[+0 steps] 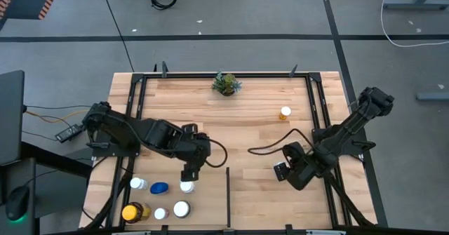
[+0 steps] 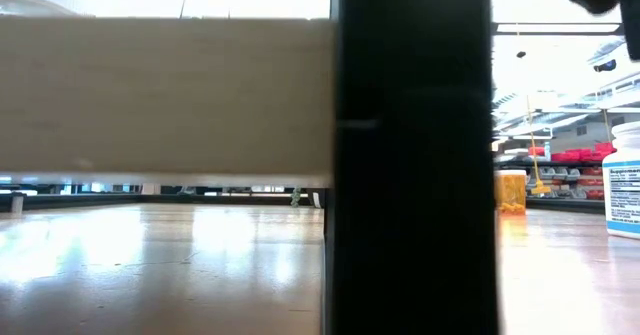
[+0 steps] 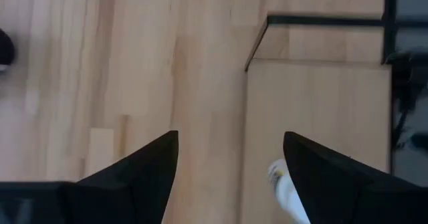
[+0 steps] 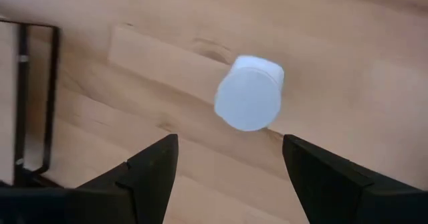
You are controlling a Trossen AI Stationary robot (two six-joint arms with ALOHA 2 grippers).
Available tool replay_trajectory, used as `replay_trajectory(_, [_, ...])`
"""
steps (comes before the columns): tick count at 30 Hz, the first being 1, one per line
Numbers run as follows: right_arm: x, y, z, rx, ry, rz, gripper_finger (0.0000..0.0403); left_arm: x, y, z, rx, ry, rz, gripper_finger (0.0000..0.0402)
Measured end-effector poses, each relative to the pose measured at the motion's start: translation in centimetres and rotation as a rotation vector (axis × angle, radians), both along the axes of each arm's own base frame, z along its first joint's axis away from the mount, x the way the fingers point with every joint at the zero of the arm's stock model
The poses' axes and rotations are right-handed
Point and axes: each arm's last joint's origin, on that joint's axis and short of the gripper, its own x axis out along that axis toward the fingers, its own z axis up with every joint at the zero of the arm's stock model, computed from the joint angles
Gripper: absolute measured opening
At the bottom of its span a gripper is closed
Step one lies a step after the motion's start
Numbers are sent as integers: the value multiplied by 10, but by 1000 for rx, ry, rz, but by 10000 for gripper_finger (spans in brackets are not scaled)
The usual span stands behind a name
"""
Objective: Pick and place medicine bottles onto shelf by color
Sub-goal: Put the white and blue medicine bottle on the shelf
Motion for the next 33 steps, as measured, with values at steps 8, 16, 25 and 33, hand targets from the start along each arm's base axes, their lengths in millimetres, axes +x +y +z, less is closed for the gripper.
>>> replay_trajectory(8, [4, -14, -12, 49, 36, -56, 276, -10, 13, 6, 79, -36, -67, 274])
replay_trajectory(16, [12, -25, -17, 74, 48, -73, 276, -59, 37, -28, -46, -131, 40, 265])
replay_trajectory(25, [12, -32, -31, 134, 100, -72, 276, -100, 52, -29, -164, -236, 164, 247])
replay_trajectory(33, [15, -35, -35, 150, 84, -84, 271, -103, 53, -27, -160, -252, 167, 233])
